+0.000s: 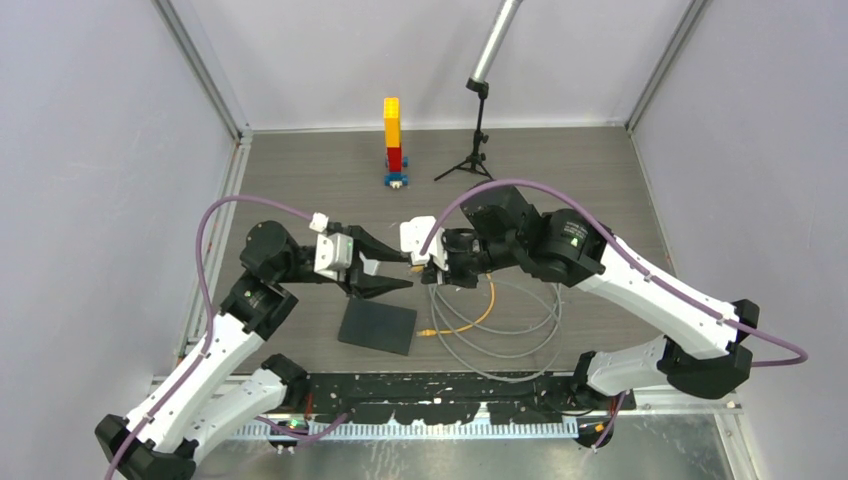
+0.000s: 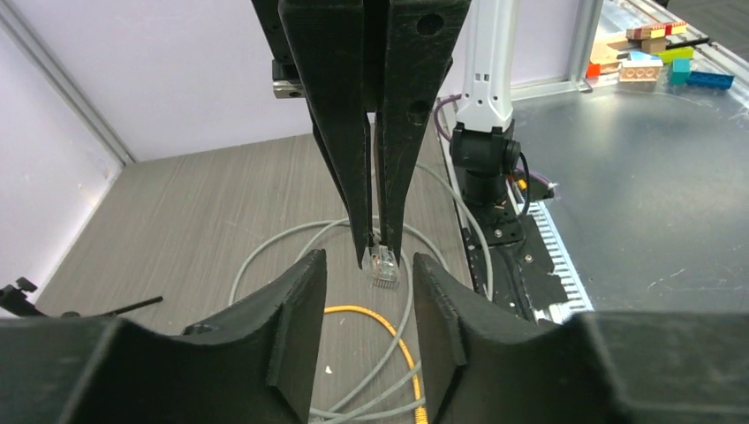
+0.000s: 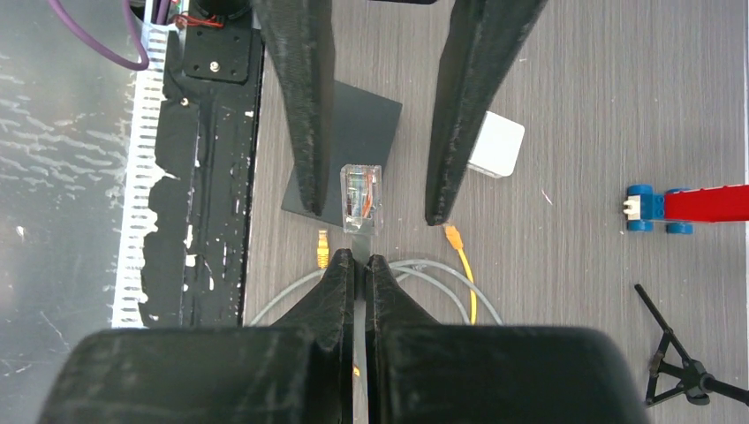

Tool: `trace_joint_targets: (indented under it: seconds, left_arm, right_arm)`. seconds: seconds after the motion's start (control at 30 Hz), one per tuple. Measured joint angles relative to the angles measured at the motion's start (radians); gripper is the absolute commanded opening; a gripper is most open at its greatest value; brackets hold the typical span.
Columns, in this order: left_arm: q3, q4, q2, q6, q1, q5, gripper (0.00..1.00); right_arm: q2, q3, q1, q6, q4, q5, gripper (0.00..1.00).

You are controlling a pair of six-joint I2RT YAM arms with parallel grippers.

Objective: Insert the plug into the switch port
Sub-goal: Pick up the connector from the center of the board.

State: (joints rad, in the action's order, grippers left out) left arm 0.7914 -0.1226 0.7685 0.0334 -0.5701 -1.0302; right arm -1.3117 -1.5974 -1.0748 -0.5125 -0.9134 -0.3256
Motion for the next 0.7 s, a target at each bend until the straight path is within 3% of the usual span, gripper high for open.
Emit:
trace_joint_targets:
  seconds: [0.3,0.4,0.43,0.47,0.5,0.6,0.63,0.7]
  left_arm:
    - [0.0,0.001,-0.001,0.004,-0.005,-0.018,0.0]
    - [0.0,0.001,-0.001,0.008,-0.005,-0.018,0.0]
    - [0.0,0.002,-0.001,0.009,-0.005,-0.018,0.0]
    - [0.001,0.004,-0.001,0.01,-0.005,-0.018,0.0]
    - [0.002,0.005,-0.001,0.01,-0.005,-0.018,0.0]
    - [0.003,0.01,-0.007,0.007,-0.005,-0.013,0.0]
    - [0.003,0.011,-0.011,0.004,-0.005,-0.011,0.0]
    - [0.003,0.008,-0.028,-0.002,-0.005,-0.006,0.0]
  right_arm:
    - [0.0,-0.002,-0.003,-0.005,0.0,0.007,0.01]
    - [0.0,-0.002,-0.004,-0.004,0.0,0.01,0.0]
    - [0.0,-0.002,-0.004,-0.004,0.0,0.01,0.05]
    - [0.0,-0.002,-0.004,-0.004,0.0,0.011,0.2]
    - [0.0,-0.002,-0.004,-0.003,0.0,0.012,0.27]
    - [0.02,0.023,-0.006,0.01,0.032,0.026,0.36]
    - [0.036,0.045,-0.006,0.014,0.053,0.03,0.58]
    - [0.091,0.122,-0.006,0.023,0.122,0.037,0.64]
